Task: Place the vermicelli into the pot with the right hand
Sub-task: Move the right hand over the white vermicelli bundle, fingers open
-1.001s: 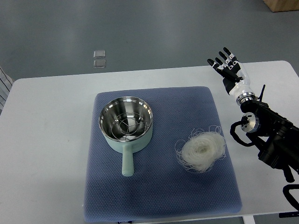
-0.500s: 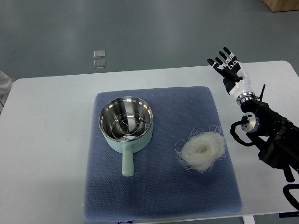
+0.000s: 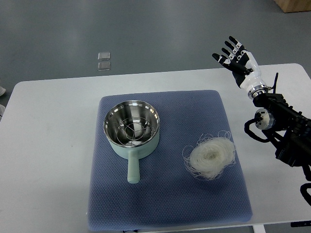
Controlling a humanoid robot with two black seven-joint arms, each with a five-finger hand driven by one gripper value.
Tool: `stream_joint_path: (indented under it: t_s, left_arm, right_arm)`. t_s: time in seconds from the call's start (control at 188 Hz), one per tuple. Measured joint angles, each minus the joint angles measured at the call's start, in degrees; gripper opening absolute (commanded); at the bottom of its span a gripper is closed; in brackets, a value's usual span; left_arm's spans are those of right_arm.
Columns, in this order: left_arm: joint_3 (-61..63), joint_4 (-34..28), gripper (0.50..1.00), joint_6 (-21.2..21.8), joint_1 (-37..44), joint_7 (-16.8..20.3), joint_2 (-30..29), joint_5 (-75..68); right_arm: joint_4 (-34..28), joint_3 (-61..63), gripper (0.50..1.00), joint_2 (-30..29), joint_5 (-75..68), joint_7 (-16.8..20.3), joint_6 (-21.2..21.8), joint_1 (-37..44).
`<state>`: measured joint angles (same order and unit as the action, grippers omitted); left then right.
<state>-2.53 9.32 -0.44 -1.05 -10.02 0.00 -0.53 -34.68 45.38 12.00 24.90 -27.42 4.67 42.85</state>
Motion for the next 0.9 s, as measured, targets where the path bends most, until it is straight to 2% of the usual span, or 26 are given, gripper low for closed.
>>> stream_joint_path:
  t_s: [0.17,0.266,0.431,0.628,0.793,0.9]
  left_arm:
    - [0.0,0.0,1.0,0.0,0.0,0.0,0.0,0.0]
    - [0.0,0.0,1.0,0.0,0.0,0.0,0.0,0.0]
    - [0.1,0.0,1.0,0.0,-0.1,0.0,0.0,0.0]
    - [0.1,0.0,1.0,0.0,-0.1,0.0,0.0,0.0]
    - [0.1,0.0,1.0,0.0,-0.1,0.0,0.0,0.0]
    - [0.1,0.0,1.0,0.0,-0.1,0.0,0.0,0.0]
  right_arm:
    - [-5.4,-3.2,0.928,5.6,12.7,0.1,0.6,0.4]
    - [-9.4,-5.7,0.928,9.8,19.4,0.1,2.8,1.4]
    - [-17.2,-10.3,0.928,18.4,31.6,0.0,8.9,3.5]
    - [-28.5,-13.5,0.926,27.7,47.9,-0.7,18.5,7.4]
    - [-37.9,-14.0,0.926,32.5,59.0,-1.4,27.1,9.8]
    - [-41.5,-16.4,0.924,33.6,64.8,-1.5,29.8,11.9]
